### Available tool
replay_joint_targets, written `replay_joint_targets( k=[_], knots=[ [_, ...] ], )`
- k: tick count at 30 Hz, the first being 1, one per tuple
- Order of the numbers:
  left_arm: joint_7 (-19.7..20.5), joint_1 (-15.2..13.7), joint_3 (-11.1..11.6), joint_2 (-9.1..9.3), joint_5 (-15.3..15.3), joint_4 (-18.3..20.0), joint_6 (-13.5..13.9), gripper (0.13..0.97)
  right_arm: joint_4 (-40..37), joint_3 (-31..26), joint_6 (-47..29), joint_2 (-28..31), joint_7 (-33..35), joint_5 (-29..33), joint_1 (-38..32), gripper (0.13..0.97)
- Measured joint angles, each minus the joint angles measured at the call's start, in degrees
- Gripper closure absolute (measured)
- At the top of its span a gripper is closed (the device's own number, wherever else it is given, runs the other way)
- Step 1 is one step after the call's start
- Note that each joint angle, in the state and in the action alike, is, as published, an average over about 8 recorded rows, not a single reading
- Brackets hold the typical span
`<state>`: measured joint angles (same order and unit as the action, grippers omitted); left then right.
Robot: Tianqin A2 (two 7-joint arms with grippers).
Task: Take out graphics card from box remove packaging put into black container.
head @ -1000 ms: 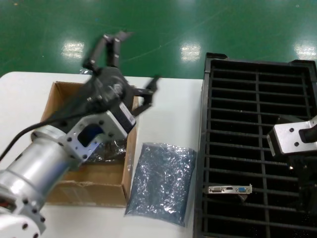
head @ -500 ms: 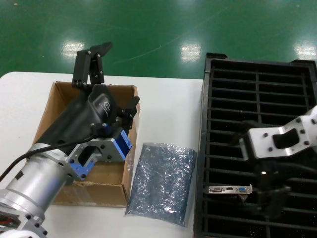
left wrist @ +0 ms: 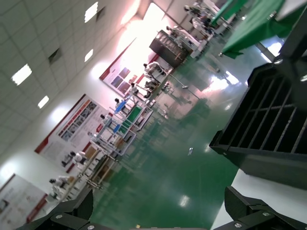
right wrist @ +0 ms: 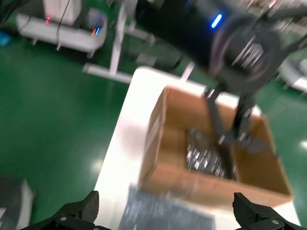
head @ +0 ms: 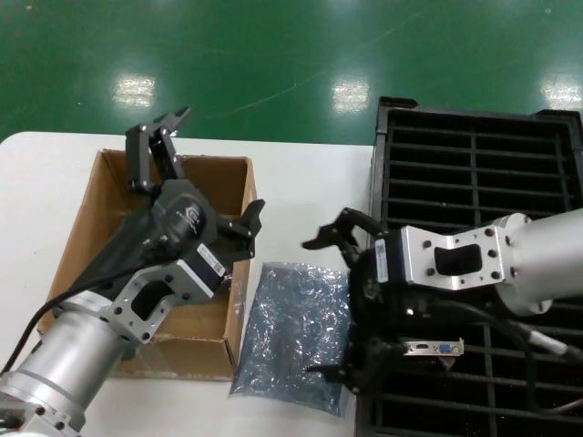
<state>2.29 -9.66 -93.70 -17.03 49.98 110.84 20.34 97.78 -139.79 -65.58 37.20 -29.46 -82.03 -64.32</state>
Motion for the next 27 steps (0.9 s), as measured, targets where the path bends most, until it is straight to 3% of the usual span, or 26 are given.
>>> replay_joint_targets(
  k=[27],
  knots=[
    [-1.13,4.77,1.00,-0.08,26.26,-9.47,-10.05,0.132,-3.02,23.78,32.40,-9.89,14.55,-10.43,31.77,0.129]
  ],
)
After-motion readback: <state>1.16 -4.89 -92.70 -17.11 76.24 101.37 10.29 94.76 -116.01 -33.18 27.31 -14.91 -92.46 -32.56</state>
